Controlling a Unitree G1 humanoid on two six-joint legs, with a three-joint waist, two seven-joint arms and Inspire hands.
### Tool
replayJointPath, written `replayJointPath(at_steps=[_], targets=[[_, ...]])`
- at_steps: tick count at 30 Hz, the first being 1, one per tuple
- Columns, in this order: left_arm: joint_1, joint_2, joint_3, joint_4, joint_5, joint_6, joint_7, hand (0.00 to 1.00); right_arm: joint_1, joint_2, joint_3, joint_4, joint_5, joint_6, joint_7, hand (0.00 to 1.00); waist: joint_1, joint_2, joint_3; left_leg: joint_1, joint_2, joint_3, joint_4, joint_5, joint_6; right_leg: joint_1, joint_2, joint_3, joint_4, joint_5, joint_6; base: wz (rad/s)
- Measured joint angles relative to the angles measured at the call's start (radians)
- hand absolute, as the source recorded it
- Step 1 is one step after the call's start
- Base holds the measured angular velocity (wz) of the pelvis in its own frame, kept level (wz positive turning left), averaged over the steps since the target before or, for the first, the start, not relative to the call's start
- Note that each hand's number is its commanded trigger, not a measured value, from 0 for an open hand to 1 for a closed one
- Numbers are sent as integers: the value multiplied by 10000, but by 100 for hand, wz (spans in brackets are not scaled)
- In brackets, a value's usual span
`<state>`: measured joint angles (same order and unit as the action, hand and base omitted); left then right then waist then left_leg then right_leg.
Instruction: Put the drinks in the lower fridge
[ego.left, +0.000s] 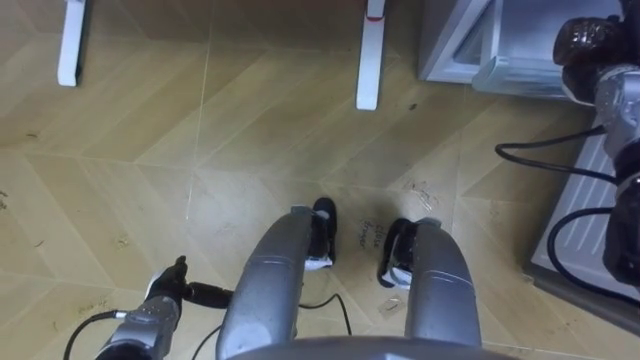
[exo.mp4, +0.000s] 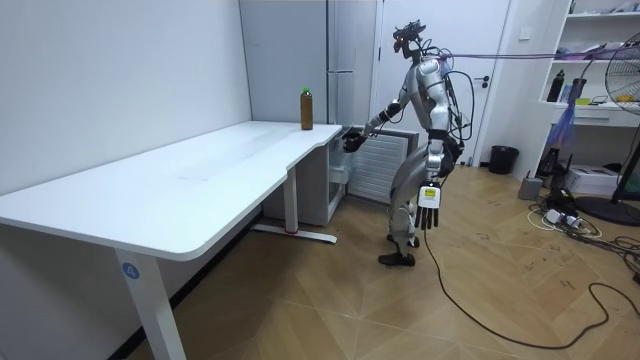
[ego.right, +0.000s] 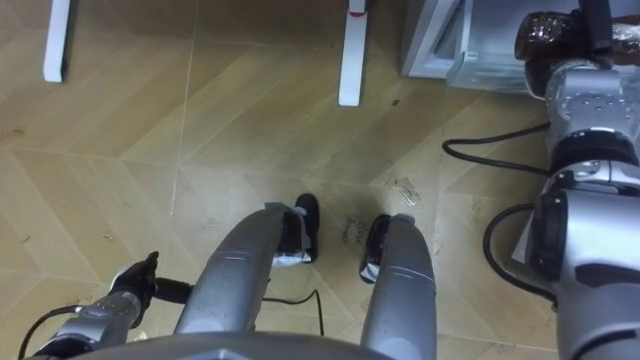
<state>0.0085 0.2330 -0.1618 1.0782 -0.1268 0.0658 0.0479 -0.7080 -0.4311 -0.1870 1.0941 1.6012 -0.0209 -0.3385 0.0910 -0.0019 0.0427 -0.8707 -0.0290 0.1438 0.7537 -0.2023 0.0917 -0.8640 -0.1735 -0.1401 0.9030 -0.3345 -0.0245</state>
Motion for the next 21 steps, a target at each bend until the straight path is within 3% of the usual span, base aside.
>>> replayJointPath(at_steps=[21], targets=[[95, 147, 18, 22, -8, -85, 80, 0, 12, -215, 467, -6, -975, 9, 188, 100, -12, -4, 1, 267, 0, 86, -290, 42, -56, 171, -5, 9, -189, 29, -23, 0]])
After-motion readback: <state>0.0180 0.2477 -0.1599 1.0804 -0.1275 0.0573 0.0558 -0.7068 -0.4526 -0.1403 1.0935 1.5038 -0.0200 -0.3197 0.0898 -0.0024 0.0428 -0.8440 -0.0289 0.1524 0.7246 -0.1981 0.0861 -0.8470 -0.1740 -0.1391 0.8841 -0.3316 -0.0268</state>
